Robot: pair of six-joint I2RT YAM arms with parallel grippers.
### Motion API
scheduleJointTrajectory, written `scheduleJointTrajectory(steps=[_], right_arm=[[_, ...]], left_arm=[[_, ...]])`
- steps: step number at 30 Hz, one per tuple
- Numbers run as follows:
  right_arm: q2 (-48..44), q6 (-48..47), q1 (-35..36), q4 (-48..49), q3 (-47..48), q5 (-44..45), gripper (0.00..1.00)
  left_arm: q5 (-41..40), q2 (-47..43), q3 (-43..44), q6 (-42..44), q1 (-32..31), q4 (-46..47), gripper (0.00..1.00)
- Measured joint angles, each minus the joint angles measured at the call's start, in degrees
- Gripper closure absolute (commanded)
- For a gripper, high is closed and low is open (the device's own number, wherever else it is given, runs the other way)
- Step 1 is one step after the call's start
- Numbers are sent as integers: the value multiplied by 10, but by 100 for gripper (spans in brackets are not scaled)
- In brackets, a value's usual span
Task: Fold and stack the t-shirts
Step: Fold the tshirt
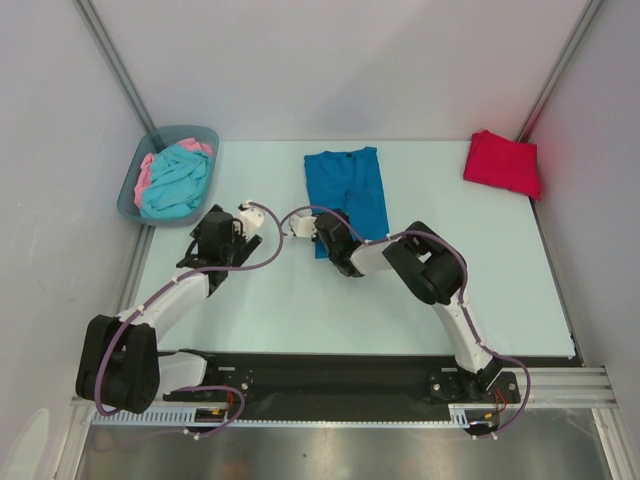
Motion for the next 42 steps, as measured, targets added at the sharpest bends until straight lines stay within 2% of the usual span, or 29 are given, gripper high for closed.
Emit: scheduleJointTrajectory(steps=[4,7,16,30,31,32,33,34,35,37,42], right_arm=[[3,-3,-7,9,9,0,96],[4,-9,-10,19,11,1,100],[11,-20,-8,30,26,0,100],[37,-44,-4,50,101,0,100],[39,-45,-4,49,105,0,98],[40,-45,-4,45,109,0,89],[42,-43,-4,39,113,0,76],[43,-40,-4,32,117,1,56],[44,-31,-4,20,120,0,50],[44,-9,-5,-27,130,-10,40],[42,100,-34,-216,192,-90,36]], left_arm=[[0,0,0,0,0,0,0],[0,0,0,0,0,0,0],[0,0,0,0,0,0,0],[0,1,-1,0,0,0,0],[0,1,-2,0,0,0,0],[0,1,-2,0,0,0,0],[0,1,-2,0,0,0,0],[0,1,-2,0,0,0,0],[0,1,-2,0,0,0,0],[0,1,-2,0,0,0,0],[1,1,-2,0,0,0,0]])
